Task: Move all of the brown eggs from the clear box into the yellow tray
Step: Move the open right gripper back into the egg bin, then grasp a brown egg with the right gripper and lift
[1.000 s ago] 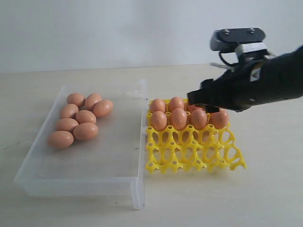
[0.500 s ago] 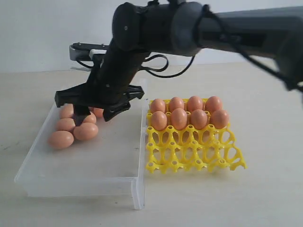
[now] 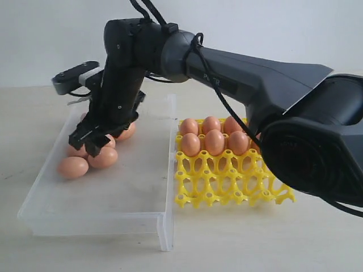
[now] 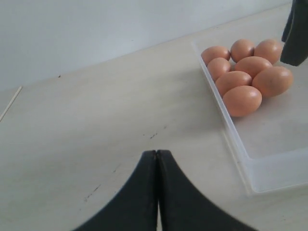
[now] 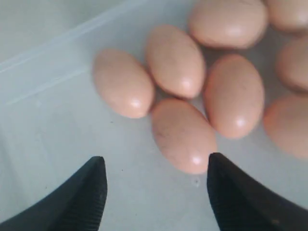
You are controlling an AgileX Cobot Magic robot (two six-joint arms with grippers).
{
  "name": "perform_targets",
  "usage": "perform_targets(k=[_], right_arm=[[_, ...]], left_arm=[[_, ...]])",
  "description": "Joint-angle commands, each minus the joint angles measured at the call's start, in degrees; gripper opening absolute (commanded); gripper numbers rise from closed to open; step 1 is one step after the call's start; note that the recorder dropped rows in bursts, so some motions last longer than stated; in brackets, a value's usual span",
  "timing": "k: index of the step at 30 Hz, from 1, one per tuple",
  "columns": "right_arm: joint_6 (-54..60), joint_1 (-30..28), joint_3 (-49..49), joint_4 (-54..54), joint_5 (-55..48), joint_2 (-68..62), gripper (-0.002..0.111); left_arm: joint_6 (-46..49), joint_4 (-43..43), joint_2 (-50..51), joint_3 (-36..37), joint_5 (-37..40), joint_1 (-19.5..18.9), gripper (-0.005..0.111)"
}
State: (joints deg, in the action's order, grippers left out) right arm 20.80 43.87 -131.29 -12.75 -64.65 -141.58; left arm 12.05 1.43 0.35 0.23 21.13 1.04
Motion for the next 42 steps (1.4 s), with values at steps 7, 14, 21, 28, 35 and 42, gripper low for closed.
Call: perform_targets(k=[7,14,21,28,35,42], right_arm=[[36.73,-0.05,-0.45,-1.39,3.75,-3.18,0.057],[36.26,0.07,-0.45,1.58,9.26,-5.8,0.057],[36.16,0.07,-0.45,0.51,10.75,-7.37,0.057],[35.41,0.07,-0.45,-0.42,12.11,-7.61,0.041],[23.68,0.41,1.38,2.86,13.95,-3.17,0.0],[1.58,0.41,30.12,8.92,40.63,14.69,0.0]], left_arm=[[-0.31,0.0,-0.35,-0.23,-0.45,0.11,0.0],[-0.31,0.0,-0.35,-0.23,-0.45,0.11,0.0],[-0.31,0.0,-0.35,-0.23,-0.45,0.11,0.0],[-0.31,0.0,-0.35,-0.23,-0.45,0.11,0.0],[-0.31,0.0,-0.35,-0.23,-0.45,0.11,0.0],[-0.31,0.0,-0.35,-0.23,-0.45,0.11,0.0]])
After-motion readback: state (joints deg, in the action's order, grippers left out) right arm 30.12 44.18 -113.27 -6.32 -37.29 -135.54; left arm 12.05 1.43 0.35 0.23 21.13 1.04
